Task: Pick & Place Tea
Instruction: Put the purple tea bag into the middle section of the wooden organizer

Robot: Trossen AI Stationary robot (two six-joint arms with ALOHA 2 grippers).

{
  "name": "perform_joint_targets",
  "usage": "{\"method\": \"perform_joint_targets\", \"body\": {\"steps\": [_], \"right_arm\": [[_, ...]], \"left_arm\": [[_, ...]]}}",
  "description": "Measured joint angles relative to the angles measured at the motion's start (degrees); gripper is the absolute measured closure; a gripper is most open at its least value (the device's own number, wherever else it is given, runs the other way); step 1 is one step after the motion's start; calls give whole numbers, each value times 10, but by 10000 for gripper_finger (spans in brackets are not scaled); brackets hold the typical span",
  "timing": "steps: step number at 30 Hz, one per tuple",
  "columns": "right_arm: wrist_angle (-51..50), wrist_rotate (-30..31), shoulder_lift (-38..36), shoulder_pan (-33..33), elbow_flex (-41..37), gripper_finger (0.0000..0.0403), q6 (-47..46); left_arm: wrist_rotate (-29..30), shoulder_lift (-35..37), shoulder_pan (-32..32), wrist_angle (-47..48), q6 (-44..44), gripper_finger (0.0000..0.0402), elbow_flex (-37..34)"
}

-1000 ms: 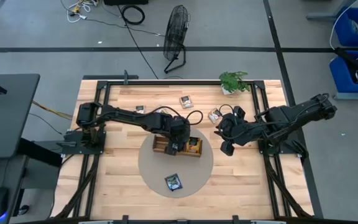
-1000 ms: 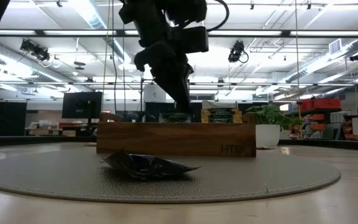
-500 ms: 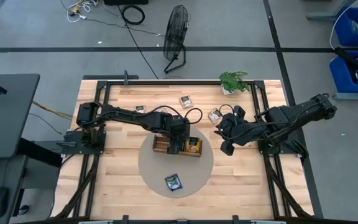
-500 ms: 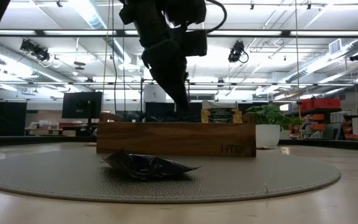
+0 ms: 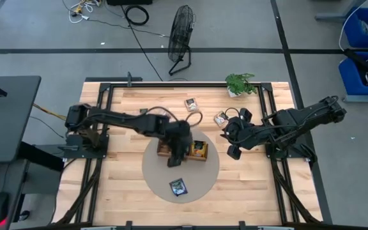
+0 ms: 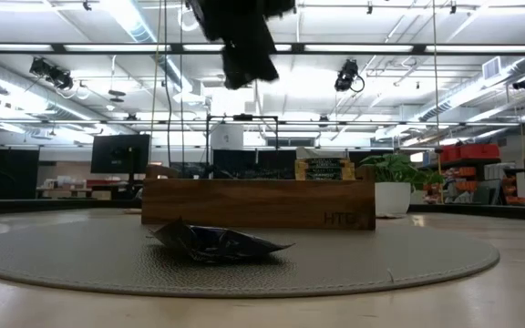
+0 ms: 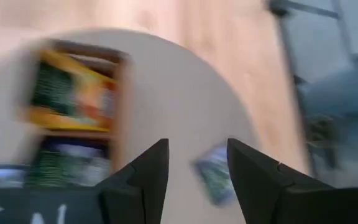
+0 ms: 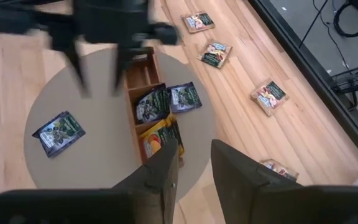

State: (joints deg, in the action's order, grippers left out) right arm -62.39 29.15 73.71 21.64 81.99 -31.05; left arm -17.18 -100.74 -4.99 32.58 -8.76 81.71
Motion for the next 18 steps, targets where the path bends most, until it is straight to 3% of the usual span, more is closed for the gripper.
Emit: {"method": "perform_joint_targets", "body": {"steps": [10, 18], "right_arm": [[5, 5, 0, -1, 0, 298, 24], [6, -2, 0, -1, 0, 298, 85]], "left_arm": [[-11, -4, -95, 4, -156, 236, 0], [82, -5, -138, -40, -299, 236, -46]]}}
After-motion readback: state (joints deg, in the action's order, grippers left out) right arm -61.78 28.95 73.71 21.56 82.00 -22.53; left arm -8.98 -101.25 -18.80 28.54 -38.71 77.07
